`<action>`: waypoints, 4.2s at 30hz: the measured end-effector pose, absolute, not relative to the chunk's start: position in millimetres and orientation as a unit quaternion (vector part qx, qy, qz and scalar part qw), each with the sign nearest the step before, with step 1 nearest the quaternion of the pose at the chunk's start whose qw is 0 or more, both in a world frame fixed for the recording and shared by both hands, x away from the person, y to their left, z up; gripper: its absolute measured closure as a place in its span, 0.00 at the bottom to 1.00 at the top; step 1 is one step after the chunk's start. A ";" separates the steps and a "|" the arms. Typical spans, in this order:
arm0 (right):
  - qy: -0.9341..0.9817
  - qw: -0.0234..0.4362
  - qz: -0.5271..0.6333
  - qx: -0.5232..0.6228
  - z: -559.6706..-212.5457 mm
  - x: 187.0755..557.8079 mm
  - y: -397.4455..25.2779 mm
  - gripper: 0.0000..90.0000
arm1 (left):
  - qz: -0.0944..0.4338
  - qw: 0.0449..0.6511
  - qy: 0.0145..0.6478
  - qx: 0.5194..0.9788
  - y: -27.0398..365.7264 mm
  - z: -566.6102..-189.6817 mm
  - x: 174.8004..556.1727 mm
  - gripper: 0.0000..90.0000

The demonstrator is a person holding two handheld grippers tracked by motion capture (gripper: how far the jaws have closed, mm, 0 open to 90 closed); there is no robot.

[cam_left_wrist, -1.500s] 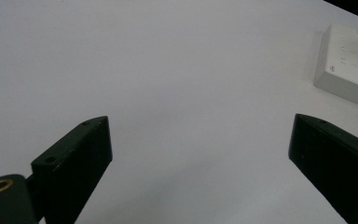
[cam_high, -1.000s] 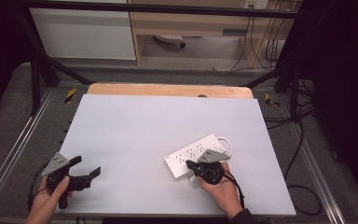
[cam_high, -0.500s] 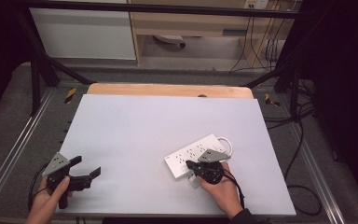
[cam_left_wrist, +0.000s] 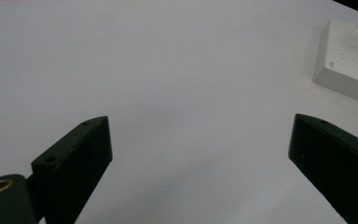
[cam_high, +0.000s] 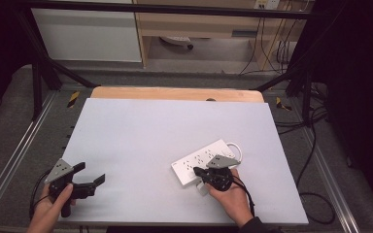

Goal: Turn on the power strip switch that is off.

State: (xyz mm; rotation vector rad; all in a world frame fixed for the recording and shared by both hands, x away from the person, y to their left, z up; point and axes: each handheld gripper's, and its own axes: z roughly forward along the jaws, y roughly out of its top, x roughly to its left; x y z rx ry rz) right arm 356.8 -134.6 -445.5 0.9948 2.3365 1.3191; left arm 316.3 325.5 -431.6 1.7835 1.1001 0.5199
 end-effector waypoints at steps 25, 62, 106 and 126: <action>0.807 0.140 0.454 0.350 -447.1 358.3 -135.1 1.00 | 0.213 0.470 0.447 0.730 324.9 -431.9 316.5 0.07; 0.791 0.127 0.480 0.358 -434.8 359.7 -135.1 0.60 | 0.215 0.469 0.448 0.730 325.7 -431.9 316.4 0.07; 0.750 0.183 0.503 0.389 -406.7 371.0 -158.1 0.02 | 0.213 0.463 0.452 0.732 324.7 -432.0 315.5 0.07; 0.711 0.216 0.515 0.427 -389.8 367.4 -209.9 0.02 | 0.213 0.462 0.455 0.731 323.4 -431.4 314.4 0.07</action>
